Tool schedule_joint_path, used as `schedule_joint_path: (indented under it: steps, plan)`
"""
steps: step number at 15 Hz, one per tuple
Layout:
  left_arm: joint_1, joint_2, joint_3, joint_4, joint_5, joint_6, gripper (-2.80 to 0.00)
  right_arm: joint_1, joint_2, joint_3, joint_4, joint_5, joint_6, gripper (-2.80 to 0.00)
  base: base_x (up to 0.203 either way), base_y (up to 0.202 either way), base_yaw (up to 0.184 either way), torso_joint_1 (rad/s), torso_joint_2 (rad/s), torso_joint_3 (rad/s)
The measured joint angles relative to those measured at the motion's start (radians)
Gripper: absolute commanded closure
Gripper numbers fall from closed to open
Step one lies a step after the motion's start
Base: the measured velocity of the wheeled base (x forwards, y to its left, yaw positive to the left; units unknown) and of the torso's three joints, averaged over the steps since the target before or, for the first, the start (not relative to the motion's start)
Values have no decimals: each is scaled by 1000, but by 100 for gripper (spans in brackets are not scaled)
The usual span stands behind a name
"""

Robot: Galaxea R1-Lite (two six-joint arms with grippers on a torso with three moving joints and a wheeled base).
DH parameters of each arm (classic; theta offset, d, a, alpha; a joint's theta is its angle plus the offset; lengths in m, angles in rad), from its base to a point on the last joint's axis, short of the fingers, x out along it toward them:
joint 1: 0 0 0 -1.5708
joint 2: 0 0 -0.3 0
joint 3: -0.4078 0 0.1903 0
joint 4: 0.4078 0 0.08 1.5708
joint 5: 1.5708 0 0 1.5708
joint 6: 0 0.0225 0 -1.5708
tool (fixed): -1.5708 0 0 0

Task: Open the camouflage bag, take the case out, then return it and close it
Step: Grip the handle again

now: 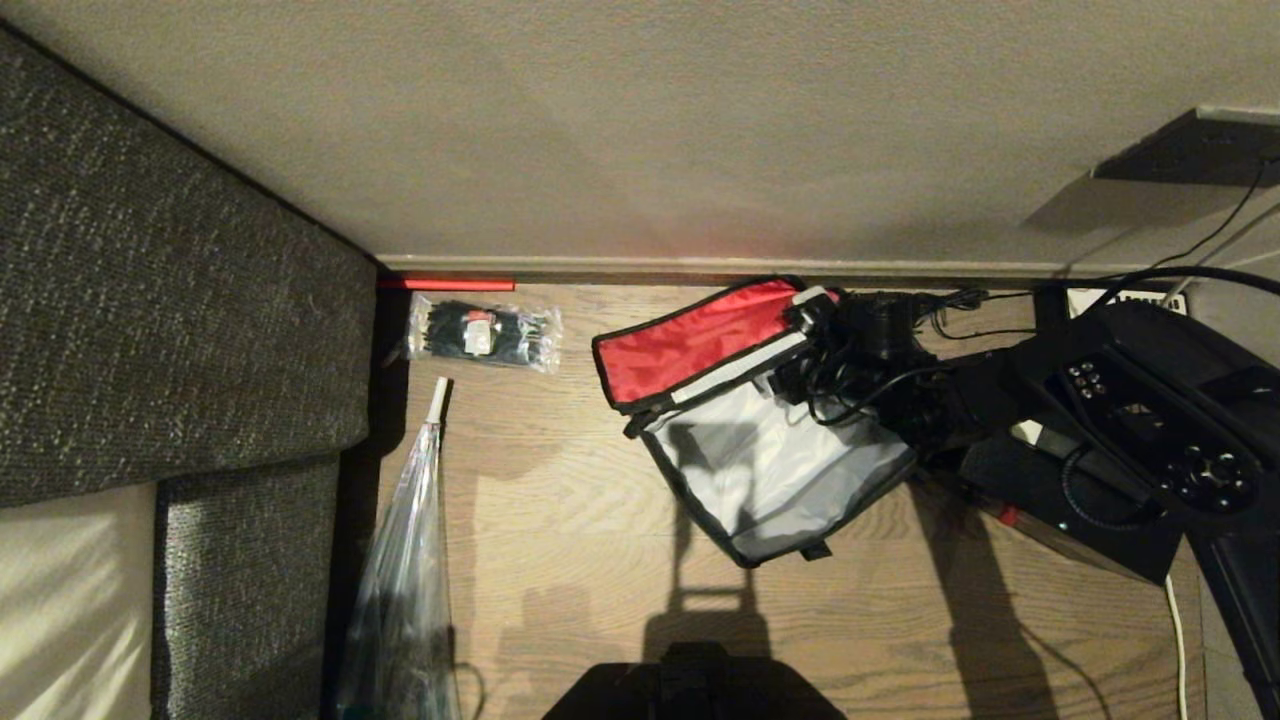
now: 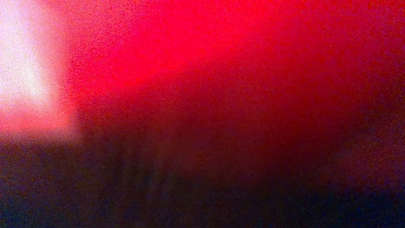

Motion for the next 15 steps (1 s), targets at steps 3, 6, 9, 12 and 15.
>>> schedule_joint_path:
  steps: [3,6,9,12,15]
  plan:
    - [0,0,0,0,0,0,0,-4,15,-40,-55,4,-17,-280,0,0,0,0,0,0]
    - [0,0,0,-1,0,0,0,-4,19,-85,-78,6,-21,-280,0,0,0,0,0,0]
    - [0,0,0,0,0,1,0,-3,32,-165,-120,6,-21,-280,0,0,0,0,0,0]
    - [0,0,0,0,0,0,0,-3,42,-205,-119,7,-23,-280,0,0,0,0,0,0]
    - [0,0,0,0,0,0,0,-5,43,-185,-133,14,-20,-280,0,0,0,0,0,0]
